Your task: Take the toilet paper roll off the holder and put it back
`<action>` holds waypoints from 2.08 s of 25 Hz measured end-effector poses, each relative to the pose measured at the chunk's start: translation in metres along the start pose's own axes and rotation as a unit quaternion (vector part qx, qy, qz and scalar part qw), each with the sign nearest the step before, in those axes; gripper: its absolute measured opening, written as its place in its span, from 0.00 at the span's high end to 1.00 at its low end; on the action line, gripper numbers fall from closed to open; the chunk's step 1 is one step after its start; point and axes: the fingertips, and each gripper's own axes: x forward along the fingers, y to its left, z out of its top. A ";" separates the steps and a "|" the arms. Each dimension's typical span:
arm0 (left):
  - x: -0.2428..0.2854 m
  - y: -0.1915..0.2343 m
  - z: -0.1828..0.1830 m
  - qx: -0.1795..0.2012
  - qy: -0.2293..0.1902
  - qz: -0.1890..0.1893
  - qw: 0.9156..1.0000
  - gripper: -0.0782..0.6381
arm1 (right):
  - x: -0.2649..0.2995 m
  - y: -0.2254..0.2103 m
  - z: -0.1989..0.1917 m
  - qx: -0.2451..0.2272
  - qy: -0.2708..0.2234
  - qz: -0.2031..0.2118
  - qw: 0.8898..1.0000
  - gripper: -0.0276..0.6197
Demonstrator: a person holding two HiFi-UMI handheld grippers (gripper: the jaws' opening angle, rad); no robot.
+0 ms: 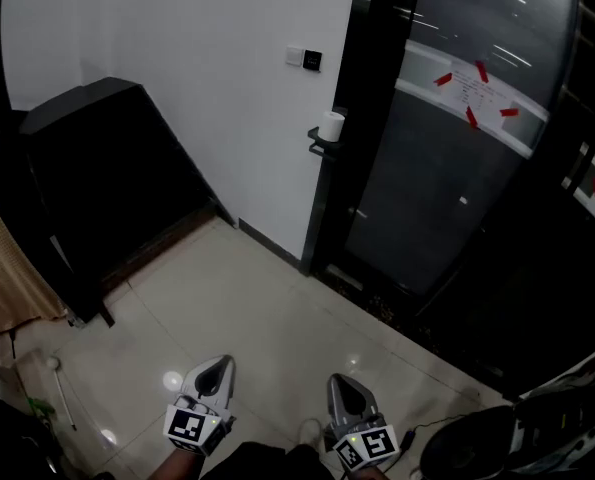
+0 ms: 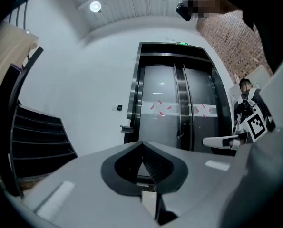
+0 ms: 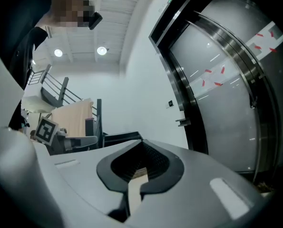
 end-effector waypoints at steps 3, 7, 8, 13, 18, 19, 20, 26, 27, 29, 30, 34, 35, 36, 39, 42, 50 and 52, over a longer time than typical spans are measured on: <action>0.035 -0.020 0.003 0.007 -0.001 -0.002 1.000 0.89 | 0.010 -0.035 0.010 0.002 -0.006 0.007 1.000 0.94; 0.078 -0.044 0.010 0.019 -0.009 0.003 1.000 0.89 | 0.023 -0.078 0.018 0.008 0.000 0.022 1.000 0.94; 0.087 -0.049 0.008 0.019 -0.008 0.006 1.000 0.89 | 0.025 -0.087 0.020 0.008 0.004 0.026 1.000 0.94; 0.133 -0.071 -0.003 0.013 -0.001 0.022 1.000 0.89 | 0.031 -0.140 0.026 0.009 0.014 0.038 0.999 0.94; 0.168 -0.093 -0.007 -0.001 -0.002 0.027 1.000 0.89 | 0.035 -0.187 0.029 0.017 0.011 0.036 0.999 0.94; 0.172 -0.096 -0.008 0.001 -0.001 0.029 1.000 0.89 | 0.038 -0.192 0.028 0.021 0.012 0.040 0.999 0.94; 0.176 -0.097 -0.009 0.003 0.001 0.032 0.999 0.89 | 0.040 -0.195 0.028 0.023 0.014 0.044 0.999 0.94; 0.204 -0.097 -0.007 0.021 0.010 0.031 0.999 0.89 | 0.059 -0.213 0.029 0.035 0.013 0.049 0.998 0.94; 0.209 -0.098 -0.007 0.025 0.011 0.025 0.999 0.89 | 0.063 -0.216 0.029 0.038 0.014 0.046 0.998 0.94; 0.216 -0.095 -0.009 0.030 0.015 0.016 0.999 0.89 | 0.072 -0.217 0.028 0.040 0.013 0.044 0.998 0.94; 0.220 -0.092 -0.010 0.029 0.017 0.013 0.999 0.89 | 0.078 -0.216 0.027 0.038 0.014 0.045 0.998 0.94; 0.240 -0.066 -0.014 0.013 0.019 0.013 1.000 0.89 | 0.103 -0.217 0.017 0.031 0.030 0.040 0.998 0.94; 0.247 -0.057 -0.014 0.010 0.019 0.013 1.000 0.89 | 0.111 -0.221 0.017 0.029 0.032 0.034 0.998 0.94; 0.256 -0.049 -0.012 0.008 0.017 0.012 1.000 0.89 | 0.119 -0.226 0.018 0.028 0.033 0.026 0.999 0.94; 0.283 -0.025 -0.006 0.005 0.008 0.005 1.000 0.89 | 0.148 -0.232 0.027 0.013 0.033 0.015 0.999 0.94; 0.304 0.002 -0.007 0.010 0.002 -0.002 1.000 0.89 | 0.181 -0.225 0.028 0.001 0.037 0.022 0.999 0.94; 0.349 0.063 -0.003 -0.010 0.009 -0.008 1.000 0.89 | 0.257 -0.221 0.024 0.004 0.038 0.019 0.999 0.94; 0.358 0.077 -0.005 -0.013 0.012 -0.012 1.000 0.89 | 0.272 -0.220 0.021 0.004 0.041 0.015 0.999 0.94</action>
